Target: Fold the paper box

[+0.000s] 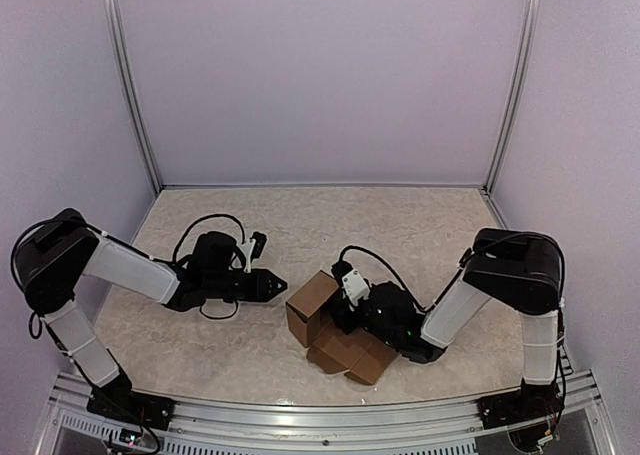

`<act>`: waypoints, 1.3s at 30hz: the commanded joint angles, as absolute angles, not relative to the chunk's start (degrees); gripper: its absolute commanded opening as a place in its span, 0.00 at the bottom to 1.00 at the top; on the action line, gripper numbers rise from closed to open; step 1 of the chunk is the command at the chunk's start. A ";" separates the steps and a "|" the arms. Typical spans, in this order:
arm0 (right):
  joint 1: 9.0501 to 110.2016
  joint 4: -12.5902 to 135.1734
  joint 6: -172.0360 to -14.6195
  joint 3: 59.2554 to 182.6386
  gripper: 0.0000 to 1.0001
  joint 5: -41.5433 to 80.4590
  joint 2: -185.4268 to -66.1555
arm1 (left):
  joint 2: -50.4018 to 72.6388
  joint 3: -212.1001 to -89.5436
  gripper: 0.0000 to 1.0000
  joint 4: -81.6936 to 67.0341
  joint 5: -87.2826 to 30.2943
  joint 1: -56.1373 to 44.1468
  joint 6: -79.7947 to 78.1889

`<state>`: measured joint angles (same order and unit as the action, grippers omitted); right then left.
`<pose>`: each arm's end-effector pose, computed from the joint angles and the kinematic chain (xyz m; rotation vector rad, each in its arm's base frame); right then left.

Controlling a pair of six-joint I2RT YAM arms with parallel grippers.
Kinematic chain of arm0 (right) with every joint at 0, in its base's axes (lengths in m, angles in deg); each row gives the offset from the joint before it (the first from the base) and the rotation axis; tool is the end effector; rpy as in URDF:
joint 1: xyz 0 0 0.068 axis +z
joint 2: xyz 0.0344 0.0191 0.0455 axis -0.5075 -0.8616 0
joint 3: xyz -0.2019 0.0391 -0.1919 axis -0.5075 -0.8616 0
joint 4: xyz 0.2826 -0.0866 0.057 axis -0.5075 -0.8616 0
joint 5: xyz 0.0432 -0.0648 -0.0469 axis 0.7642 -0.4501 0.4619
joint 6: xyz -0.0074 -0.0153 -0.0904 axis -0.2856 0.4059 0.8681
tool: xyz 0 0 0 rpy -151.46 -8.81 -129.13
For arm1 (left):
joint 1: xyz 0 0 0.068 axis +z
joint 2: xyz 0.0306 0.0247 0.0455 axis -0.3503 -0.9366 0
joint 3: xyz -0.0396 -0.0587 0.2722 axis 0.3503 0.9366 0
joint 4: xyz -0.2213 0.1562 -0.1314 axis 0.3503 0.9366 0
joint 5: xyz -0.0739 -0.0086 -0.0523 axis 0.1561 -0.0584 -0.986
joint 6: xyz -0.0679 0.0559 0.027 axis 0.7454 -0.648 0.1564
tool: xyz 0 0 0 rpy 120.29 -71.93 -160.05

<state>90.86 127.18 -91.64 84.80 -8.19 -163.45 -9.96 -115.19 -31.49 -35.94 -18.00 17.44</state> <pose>0.2276 0.3429 0.0455 -0.6179 1.7197 0.4969 0.2788 -0.2506 0.0811 0.3428 2.2771 -0.9524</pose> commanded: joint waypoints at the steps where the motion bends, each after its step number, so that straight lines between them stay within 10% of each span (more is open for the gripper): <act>1: 90.62 122.17 -90.05 82.78 0.63 -7.24 -159.24 | -6.23 -115.04 0.31 -25.03 -32.83 -17.08 14.93; 21: 103.27 110.32 -89.47 71.69 0.64 -6.63 -137.25 | 5.33 -113.72 0.32 -13.57 -28.15 -21.18 16.71; 39: 106.96 126.84 -93.55 79.30 0.64 -10.74 -152.69 | -0.03 -113.79 0.32 -21.63 -30.47 -23.18 18.03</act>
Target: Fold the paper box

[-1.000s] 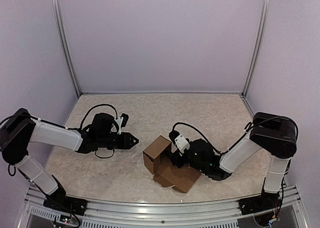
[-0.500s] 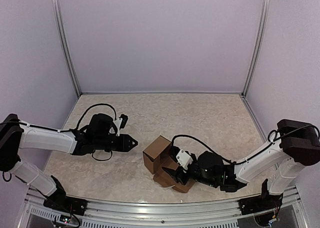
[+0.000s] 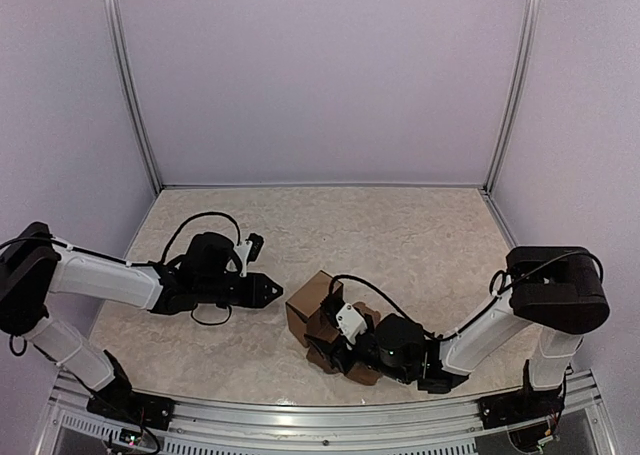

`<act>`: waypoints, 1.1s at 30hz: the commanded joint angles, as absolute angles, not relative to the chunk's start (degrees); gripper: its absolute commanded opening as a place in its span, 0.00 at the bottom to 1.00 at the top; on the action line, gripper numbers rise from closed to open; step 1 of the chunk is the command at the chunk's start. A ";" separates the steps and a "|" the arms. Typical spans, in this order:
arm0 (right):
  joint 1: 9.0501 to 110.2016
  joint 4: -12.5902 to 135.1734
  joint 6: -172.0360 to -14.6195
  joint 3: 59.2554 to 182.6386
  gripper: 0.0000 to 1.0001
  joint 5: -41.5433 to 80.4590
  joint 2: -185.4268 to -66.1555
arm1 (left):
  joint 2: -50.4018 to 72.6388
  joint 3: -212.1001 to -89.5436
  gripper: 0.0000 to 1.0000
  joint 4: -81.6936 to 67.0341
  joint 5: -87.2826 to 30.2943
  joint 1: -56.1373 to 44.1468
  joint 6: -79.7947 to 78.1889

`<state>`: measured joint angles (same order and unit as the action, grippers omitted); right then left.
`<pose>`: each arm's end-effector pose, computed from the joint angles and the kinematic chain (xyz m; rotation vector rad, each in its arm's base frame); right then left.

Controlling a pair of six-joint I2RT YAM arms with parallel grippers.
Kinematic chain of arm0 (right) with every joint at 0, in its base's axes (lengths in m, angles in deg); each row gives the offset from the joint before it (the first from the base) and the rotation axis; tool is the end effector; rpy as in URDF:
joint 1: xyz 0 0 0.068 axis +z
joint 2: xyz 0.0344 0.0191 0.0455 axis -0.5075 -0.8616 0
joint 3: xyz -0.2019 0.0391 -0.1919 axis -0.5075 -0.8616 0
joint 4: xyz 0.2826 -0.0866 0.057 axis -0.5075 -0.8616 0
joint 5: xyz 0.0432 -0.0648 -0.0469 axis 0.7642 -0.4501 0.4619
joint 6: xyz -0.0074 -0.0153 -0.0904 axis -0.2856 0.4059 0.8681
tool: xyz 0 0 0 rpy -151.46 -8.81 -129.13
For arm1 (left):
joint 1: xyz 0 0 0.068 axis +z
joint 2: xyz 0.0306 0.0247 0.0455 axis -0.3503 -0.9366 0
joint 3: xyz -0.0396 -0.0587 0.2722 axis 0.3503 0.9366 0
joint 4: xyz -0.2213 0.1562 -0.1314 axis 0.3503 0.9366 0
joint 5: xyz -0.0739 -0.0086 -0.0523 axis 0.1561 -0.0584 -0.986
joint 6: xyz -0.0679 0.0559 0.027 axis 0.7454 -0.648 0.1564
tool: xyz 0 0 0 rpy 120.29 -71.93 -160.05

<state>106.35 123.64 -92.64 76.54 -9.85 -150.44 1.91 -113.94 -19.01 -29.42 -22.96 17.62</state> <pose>0.1213 0.3565 0.0824 -0.8072 1.6427 0.6868 0.2474 -0.2529 0.1161 0.3680 2.2990 -0.8657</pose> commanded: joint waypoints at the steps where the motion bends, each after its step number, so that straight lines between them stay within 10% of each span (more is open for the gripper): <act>1: 106.96 126.80 -93.62 79.87 0.63 -10.67 -153.25 | -0.31 -113.93 0.32 -21.91 -30.43 -23.18 18.15; 33: 108.67 129.81 -96.52 85.43 0.58 -15.16 -161.91 | -4.36 -115.50 0.32 -25.44 -32.63 -25.96 19.85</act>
